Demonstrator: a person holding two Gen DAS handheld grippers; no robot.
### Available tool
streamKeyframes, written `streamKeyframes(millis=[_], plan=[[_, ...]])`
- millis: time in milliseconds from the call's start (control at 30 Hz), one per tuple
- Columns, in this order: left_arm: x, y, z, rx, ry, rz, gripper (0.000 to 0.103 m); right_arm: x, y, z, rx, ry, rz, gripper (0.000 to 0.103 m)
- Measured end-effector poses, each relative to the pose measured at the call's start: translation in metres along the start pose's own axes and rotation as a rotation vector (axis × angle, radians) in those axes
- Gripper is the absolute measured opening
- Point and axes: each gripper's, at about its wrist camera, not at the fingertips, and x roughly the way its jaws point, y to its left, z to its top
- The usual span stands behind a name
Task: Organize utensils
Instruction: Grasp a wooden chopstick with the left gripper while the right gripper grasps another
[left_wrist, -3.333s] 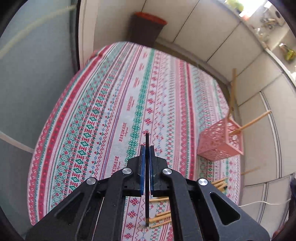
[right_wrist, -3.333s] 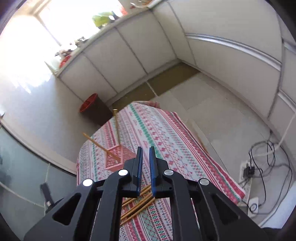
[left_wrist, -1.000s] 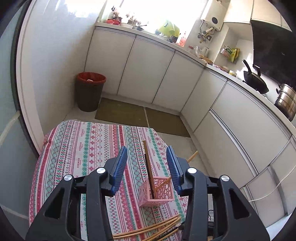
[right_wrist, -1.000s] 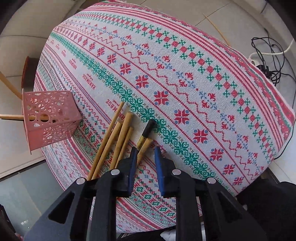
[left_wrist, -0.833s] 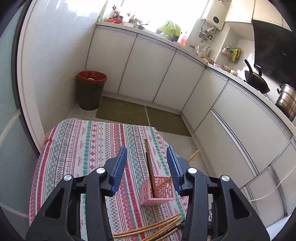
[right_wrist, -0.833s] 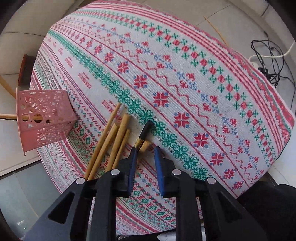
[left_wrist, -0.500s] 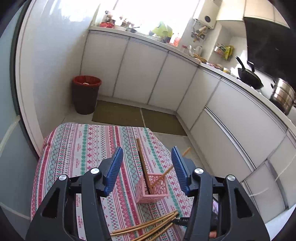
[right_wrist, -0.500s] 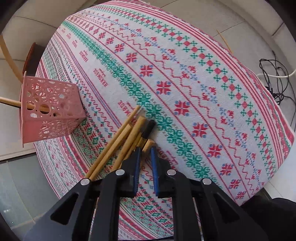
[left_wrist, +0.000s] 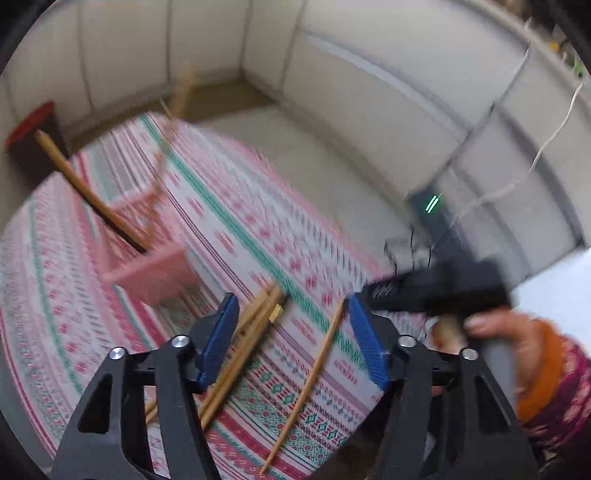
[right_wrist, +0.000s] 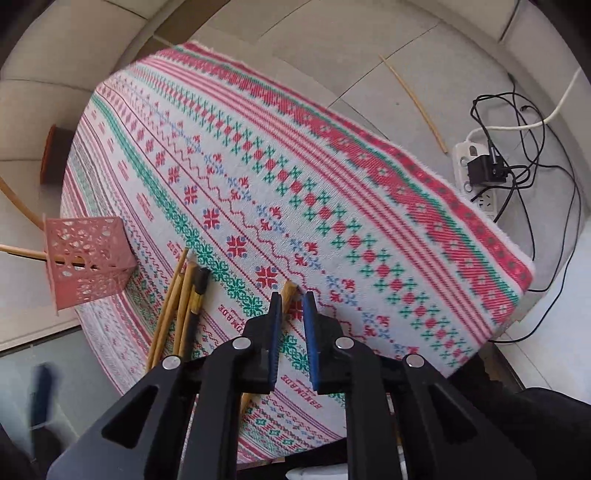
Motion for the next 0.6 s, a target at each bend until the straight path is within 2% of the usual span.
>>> streamKeyframes(millis=[100,167,267,367,500,600], plan=[[0.047,0.003,0.003,-0.018,0.118,-0.031,0.051,-0.002,-0.005,-0.002,0.019,0.000,0.022,0.014],[0.068,0.013,0.009,-0.058,0.156,-0.070,0.051,-0.006,-0.011,-0.004,0.046,0.017,0.043,0.016],[0.090,0.026,0.020,-0.133,0.192,-0.133,0.051,-0.009,-0.026,-0.002,0.080,0.027,0.067,0.021],[0.109,0.030,0.031,-0.185,0.221,-0.153,0.051,-0.010,-0.035,-0.001,0.118,0.028,0.085,0.025],[0.126,0.034,0.032,-0.203,0.250,-0.179,0.051,-0.010,-0.031,-0.001,0.112,0.040,0.102,0.027],[0.131,0.031,0.032,-0.197,0.242,-0.178,0.051,-0.013,-0.031,-0.001,0.123,0.022,0.102,0.027]])
